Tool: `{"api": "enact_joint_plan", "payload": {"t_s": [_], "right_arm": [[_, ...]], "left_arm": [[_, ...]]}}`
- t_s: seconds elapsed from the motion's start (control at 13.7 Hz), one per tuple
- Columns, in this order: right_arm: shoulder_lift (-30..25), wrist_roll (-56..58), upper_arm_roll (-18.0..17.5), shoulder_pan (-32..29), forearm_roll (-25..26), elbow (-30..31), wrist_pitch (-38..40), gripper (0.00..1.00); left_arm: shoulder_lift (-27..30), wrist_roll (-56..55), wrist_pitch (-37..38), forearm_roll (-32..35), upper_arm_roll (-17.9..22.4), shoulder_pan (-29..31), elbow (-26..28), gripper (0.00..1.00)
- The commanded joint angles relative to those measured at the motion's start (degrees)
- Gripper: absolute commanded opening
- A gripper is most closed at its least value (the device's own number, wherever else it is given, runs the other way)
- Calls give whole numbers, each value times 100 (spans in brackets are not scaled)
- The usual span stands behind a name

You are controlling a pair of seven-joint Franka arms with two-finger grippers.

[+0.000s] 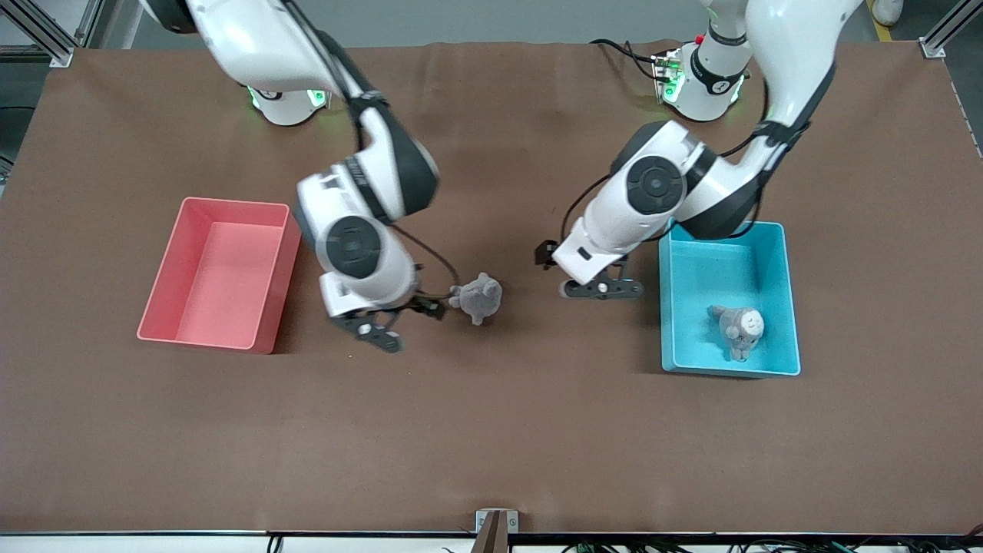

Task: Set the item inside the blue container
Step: 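Set the second plush on the table and withdraw the right gripper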

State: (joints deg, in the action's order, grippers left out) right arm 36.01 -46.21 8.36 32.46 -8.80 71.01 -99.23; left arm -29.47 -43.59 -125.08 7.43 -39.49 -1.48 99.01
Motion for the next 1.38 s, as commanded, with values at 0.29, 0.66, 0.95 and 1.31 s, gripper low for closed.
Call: {"api": "enact_joint_plan", "payload": {"t_s": [0.29,0.66,0.95,1.31], "right_arm": [[-726,3054,-89,-1504,256,238,791,100],[-998,4065,-89,-2568,572,238,1081,100],[-1052,5297,-80,-3210,599,194,1134,100],[-1140,5025,-27,-3211,599,177,1310,100]], "left_arm": [[-972,-1150,-516,-5,939,-1553,-1110,100],[-1447,-1406,-1104,-40,1796,-2489,-1525,100],[-1746,-1424,-1746,-14,1804,-2524,-1525,100],[-1992,-1406,-1967,-14,2059,-2831,-1525,100]]}}
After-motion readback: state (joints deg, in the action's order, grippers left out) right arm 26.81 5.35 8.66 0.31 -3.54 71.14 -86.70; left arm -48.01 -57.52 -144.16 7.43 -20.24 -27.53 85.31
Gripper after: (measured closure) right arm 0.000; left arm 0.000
